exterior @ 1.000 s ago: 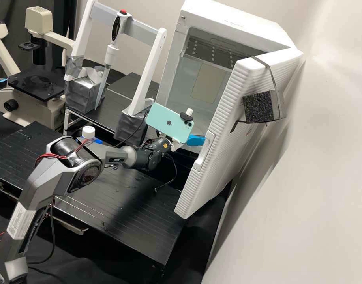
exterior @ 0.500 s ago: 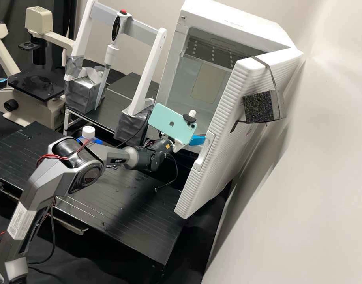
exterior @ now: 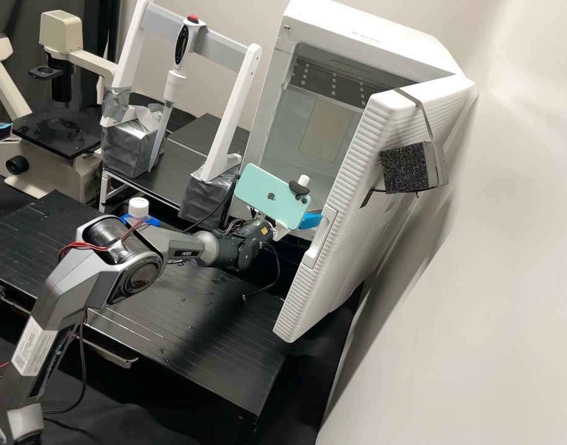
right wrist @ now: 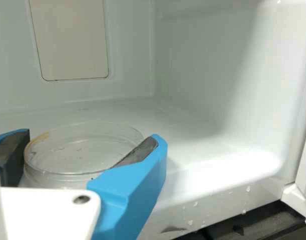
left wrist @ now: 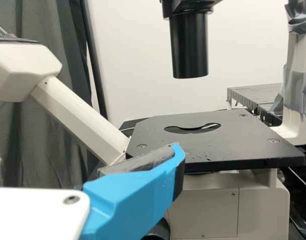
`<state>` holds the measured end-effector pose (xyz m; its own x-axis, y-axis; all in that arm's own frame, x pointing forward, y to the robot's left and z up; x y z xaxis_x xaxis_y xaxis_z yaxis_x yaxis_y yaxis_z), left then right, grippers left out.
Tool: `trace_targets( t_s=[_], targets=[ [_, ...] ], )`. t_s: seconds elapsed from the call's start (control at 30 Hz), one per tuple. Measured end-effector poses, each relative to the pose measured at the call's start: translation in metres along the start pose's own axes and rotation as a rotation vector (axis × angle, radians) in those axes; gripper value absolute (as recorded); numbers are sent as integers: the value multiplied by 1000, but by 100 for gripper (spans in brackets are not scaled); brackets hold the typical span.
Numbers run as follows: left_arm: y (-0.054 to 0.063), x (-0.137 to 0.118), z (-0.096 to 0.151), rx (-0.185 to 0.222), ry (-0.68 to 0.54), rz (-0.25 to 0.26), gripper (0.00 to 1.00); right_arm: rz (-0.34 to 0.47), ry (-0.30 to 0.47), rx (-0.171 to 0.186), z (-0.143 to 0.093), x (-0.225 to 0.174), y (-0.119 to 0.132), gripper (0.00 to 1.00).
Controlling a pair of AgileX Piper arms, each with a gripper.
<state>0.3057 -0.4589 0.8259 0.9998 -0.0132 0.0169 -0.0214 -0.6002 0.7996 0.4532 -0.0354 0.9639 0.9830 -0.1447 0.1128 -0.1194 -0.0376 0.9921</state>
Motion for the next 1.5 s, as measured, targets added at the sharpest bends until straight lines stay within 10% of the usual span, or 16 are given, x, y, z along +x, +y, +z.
trace_targets(
  t_s=[1.5],
  targets=[
    [0, 0, 0, 0, 0, 0, 100, 110, 2, -15, -9, -41, 32, 0]
  ],
)
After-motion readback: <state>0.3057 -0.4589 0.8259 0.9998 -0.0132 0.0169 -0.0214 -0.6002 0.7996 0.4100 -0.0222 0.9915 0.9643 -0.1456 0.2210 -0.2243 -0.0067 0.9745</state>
